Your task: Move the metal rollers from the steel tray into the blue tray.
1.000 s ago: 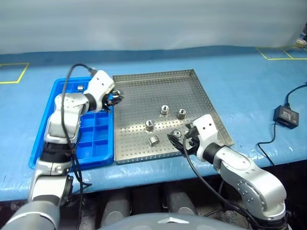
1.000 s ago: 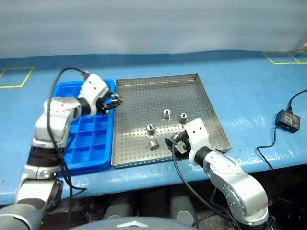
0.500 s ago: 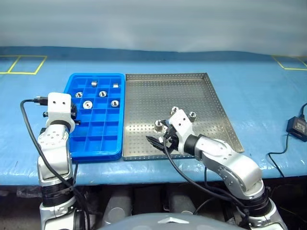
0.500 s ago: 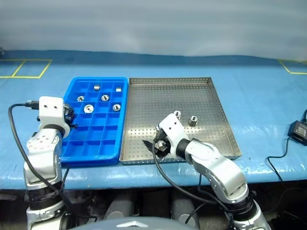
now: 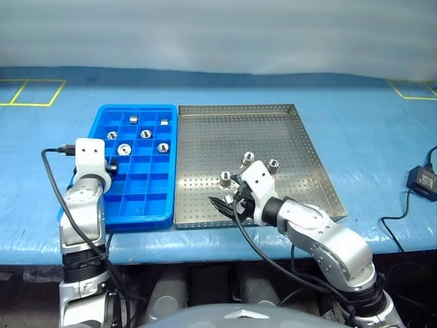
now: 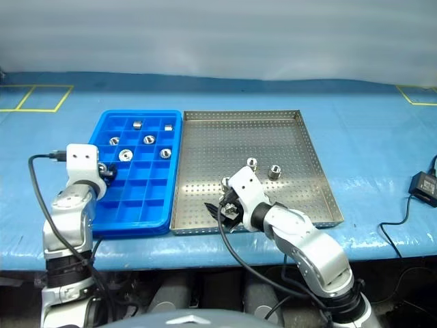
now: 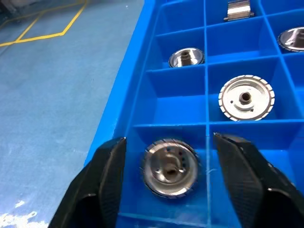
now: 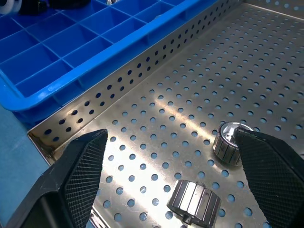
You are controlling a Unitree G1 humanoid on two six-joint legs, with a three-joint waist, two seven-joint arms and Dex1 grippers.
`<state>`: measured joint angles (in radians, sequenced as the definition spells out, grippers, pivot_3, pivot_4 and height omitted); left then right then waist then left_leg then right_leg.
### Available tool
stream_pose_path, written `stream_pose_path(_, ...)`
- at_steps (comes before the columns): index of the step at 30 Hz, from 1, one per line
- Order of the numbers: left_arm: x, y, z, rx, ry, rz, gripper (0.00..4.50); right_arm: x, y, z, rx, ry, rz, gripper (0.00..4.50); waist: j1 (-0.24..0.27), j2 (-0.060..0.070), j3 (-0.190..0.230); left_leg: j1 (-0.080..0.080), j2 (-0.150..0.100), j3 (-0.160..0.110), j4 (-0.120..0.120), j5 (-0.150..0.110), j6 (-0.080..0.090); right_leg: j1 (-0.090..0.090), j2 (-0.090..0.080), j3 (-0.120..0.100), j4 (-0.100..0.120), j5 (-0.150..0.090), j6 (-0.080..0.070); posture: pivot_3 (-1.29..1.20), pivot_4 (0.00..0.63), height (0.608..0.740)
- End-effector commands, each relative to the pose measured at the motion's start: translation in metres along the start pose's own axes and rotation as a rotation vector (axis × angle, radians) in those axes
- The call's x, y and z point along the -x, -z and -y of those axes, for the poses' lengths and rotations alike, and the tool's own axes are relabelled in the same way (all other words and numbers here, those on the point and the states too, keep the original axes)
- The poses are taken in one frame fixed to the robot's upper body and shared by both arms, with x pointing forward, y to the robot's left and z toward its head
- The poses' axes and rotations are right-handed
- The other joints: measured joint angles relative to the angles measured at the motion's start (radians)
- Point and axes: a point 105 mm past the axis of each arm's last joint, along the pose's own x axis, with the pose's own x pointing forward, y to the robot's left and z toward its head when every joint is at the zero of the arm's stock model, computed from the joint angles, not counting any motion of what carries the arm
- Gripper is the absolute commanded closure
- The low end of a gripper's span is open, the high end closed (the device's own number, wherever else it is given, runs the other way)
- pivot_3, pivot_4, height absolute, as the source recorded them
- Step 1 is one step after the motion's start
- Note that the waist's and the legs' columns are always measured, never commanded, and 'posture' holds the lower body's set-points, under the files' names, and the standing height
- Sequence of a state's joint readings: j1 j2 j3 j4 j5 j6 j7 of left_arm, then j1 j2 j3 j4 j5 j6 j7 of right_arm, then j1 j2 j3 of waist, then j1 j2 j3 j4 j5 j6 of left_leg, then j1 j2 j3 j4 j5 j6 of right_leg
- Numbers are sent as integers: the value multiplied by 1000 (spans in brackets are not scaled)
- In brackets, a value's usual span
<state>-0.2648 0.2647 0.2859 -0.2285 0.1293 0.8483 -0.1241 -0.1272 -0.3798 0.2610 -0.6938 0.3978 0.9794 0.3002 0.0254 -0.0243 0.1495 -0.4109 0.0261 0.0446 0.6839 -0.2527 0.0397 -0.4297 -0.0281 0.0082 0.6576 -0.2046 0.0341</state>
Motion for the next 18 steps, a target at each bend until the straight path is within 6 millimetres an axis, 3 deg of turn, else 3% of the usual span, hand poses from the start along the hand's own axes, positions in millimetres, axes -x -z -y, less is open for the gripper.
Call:
stream_pose_path(1, 12, -57, 39, 29, 254, 197, 217, 12, -10, 4, 4, 46, 50, 0, 1, 0, 0, 0, 0, 0, 0, 0, 0, 0, 0, 0, 0, 0, 0, 1, 150, 740)
stream_pose_path(5, 40, -84, 102, -20, 708, 277, 217, 19, -5, 9, -14, 84, 36, 0, -8, 0, 0, -1, 0, 0, 0, 0, 0, -1, 0, 0, -1, 0, -1, -14, 150, 740)
stream_pose_path(10, 63, -76, 159, -175, 1069, 206, 217, 25, 1, 13, -22, 122, 20, 0, -32, 0, 0, -1, 0, 1, -1, 0, 0, -1, 1, 0, -1, -1, -1, -44, 150, 740)
stream_pose_path(13, 63, -64, 186, -238, 1150, 160, 217, 29, 2, 16, -29, 150, 23, 0, -41, 0, 0, -1, 0, 1, -1, 0, 0, -1, 2, 0, -1, -1, -1, -72, 150, 740)
stream_pose_path(18, 52, -40, 210, -311, 1150, 112, 217, 31, 3, 16, -45, 180, 29, 0, -60, 1, 0, -1, 0, 1, -1, 0, 1, -1, 2, 2, -1, -1, 0, -119, 150, 740)
